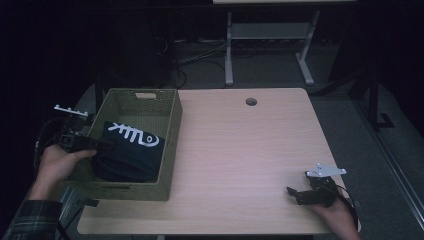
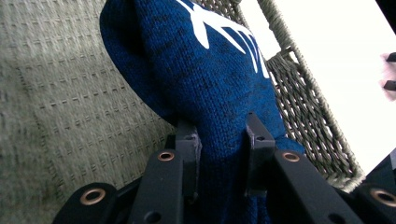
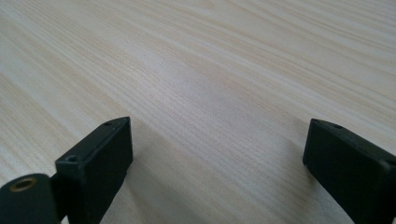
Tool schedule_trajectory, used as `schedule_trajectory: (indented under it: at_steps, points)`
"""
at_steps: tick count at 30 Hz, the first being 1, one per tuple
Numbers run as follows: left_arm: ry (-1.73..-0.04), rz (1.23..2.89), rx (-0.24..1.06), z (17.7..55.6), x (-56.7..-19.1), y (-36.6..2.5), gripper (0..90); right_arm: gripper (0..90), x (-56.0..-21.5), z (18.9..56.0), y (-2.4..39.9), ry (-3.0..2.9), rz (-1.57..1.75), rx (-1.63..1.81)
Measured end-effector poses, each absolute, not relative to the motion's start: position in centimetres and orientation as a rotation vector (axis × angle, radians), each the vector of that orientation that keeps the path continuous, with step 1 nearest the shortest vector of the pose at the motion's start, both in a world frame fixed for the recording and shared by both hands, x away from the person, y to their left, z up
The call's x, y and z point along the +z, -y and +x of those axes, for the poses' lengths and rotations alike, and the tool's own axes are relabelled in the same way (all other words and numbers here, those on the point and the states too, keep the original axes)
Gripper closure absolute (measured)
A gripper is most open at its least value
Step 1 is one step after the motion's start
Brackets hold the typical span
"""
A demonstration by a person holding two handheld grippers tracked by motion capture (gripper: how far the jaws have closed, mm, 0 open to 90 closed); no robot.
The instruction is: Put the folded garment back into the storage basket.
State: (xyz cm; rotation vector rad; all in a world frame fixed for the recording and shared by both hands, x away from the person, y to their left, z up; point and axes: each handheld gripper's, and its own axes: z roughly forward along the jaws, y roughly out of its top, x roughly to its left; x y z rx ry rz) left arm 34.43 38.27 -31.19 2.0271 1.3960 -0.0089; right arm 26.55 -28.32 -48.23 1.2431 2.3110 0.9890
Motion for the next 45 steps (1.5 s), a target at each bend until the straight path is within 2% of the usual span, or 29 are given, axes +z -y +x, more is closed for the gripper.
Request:
schedule_trajectory:
  at_steps: [9, 14, 18, 23, 28, 36, 45]
  points:
    - [-1.430, 2.087, 0.016, 35.3, -32.9, -38.1, 71.1, 7.9, -48.2, 26.6, 28.3, -2.310, 1.242, 0.989]
    - [-1.452, 2.106, 0.055, 35.6, -33.8, -38.1, 65.6, 7.9, -48.2, 26.6, 28.3, -2.309, 1.243, 0.990]
    - [-1.488, 2.124, 0.089, 35.8, -34.3, -38.4, 55.5, 7.9, -48.2, 26.6, 28.3, -2.309, 1.242, 0.990]
    - [-1.544, 2.146, 0.151, 36.0, -34.7, -38.8, 34.6, 7.9, -48.2, 26.6, 28.3, -2.309, 1.242, 0.990]
    - [-1.579, 2.132, 0.201, 35.9, -34.6, -39.2, 24.2, 7.9, -48.2, 26.6, 28.3, -2.308, 1.242, 0.990]
    - [-1.535, 2.075, 0.239, 35.3, -33.1, -39.3, 20.3, 7.9, -48.2, 26.6, 28.3, -2.308, 1.244, 0.989]
    - [-1.452, 2.051, 0.284, 34.7, -31.3, -36.4, 18.0, 7.8, -48.2, 26.6, 28.3, -2.310, 1.246, 0.989]
